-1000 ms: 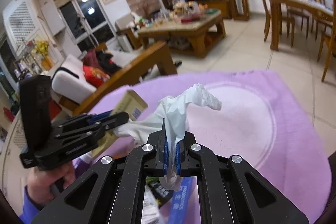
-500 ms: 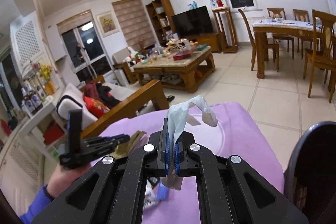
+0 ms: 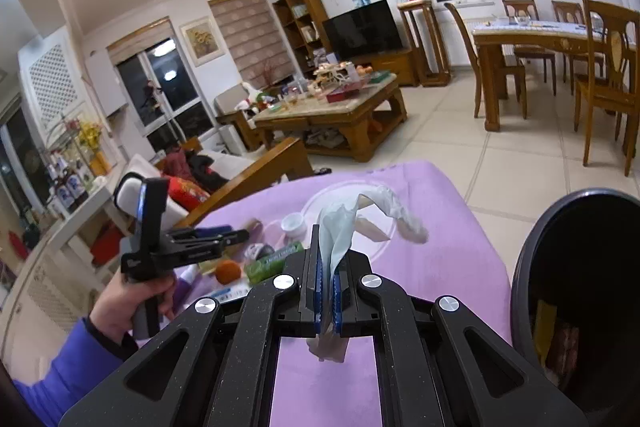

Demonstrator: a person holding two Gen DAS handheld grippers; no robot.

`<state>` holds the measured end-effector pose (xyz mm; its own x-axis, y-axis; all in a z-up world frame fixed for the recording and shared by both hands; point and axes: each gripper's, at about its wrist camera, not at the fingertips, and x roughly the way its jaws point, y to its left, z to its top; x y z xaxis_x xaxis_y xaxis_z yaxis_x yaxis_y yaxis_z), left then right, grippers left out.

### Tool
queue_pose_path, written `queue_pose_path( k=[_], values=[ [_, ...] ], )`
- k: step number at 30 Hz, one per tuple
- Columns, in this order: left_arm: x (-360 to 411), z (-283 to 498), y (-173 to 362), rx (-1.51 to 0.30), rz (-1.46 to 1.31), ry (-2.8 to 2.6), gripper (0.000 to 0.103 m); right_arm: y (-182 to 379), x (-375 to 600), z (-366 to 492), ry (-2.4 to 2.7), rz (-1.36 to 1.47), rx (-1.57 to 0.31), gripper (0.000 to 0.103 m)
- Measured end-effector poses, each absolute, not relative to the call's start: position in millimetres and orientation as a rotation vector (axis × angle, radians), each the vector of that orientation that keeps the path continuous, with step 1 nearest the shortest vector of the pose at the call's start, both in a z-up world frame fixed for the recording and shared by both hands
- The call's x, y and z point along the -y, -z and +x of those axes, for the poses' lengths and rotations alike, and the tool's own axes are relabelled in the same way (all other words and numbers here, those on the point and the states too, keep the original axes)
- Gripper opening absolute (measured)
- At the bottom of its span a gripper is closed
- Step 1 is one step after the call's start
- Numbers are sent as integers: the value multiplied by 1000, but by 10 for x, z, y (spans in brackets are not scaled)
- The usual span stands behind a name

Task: Collect trash
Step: 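Carry paper bag and tissue over the black bin and open both tools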

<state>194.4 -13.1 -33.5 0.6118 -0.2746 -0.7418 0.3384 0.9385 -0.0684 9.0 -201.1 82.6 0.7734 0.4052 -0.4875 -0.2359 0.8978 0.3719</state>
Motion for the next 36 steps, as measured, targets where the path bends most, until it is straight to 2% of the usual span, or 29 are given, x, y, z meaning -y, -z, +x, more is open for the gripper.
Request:
queue_pose_path(
  k=[1,6,7,8,9,10,11,15,21,28,36],
  values=[
    [131,1926,323,-825,86,347,84,-799,2015,84,-357,303,-598,5],
    [106,2079,409,-882,104,289,83,-764,1913,125,-361,306,-609,5],
    [88,2112,430,-892,96,288,79,-760,1895,120,-358,306,-611,5],
    [67,2159,471,-909,88,286,60,-760,1895,120,-358,306,-611,5],
    [30,2216,521,-929,62,290,48,-766,1856,148,-357,305,-615,5],
    [5,2233,542,-937,39,295,40,-766,1856,148,-357,305,-615,5],
    [-17,2248,542,-934,26,298,39,-770,1815,162,-355,304,-617,5],
    [-15,2204,489,-921,4,332,36,-782,1765,183,-350,302,-618,5],
    [78,1857,54,-764,-96,459,36,-834,1798,157,-363,326,-578,5],
    [711,1330,-488,-616,-87,622,35,-992,2148,-33,-334,351,-500,5],
    [1729,1035,-577,-578,-59,790,35,-1108,3012,-397,-225,395,-412,5]
  ],
)
